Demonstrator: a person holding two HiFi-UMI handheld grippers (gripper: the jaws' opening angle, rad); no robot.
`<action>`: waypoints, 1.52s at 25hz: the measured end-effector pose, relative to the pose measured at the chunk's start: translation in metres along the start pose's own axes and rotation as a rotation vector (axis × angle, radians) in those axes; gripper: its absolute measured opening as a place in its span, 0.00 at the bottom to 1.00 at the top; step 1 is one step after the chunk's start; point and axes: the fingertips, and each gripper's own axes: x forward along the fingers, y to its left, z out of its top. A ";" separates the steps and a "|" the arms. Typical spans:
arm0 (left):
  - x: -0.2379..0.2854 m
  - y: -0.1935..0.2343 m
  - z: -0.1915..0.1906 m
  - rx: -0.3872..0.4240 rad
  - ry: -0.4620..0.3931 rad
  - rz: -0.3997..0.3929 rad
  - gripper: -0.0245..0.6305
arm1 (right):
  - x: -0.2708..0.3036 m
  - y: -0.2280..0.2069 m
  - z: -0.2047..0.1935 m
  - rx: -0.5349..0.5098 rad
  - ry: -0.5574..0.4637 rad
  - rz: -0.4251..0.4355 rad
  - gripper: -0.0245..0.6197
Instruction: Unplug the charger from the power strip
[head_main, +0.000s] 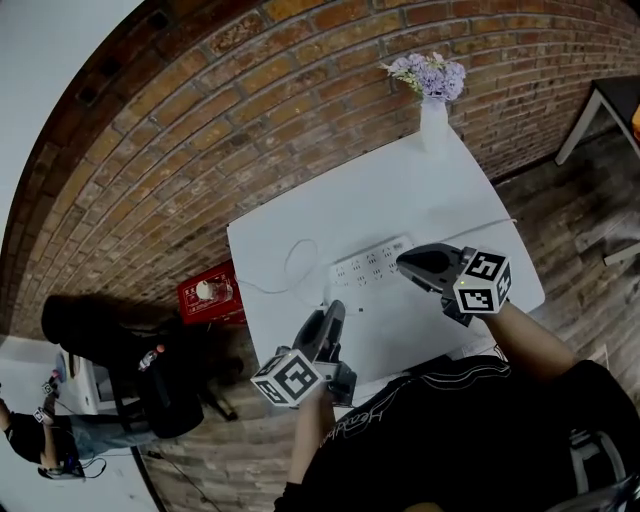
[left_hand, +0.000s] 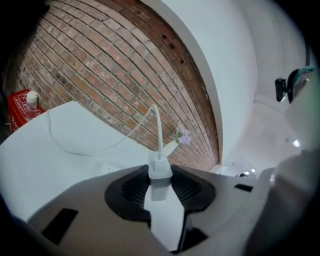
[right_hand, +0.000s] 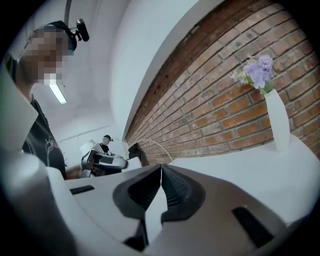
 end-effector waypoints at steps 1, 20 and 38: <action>-0.008 -0.003 0.000 0.008 0.003 -0.007 0.24 | -0.003 0.013 0.006 -0.005 -0.012 0.009 0.04; -0.138 -0.038 -0.014 0.223 0.001 -0.071 0.24 | -0.016 0.194 0.014 -0.103 -0.097 0.068 0.03; -0.140 -0.053 -0.013 0.310 0.015 -0.103 0.24 | -0.022 0.201 0.002 -0.100 -0.075 0.009 0.03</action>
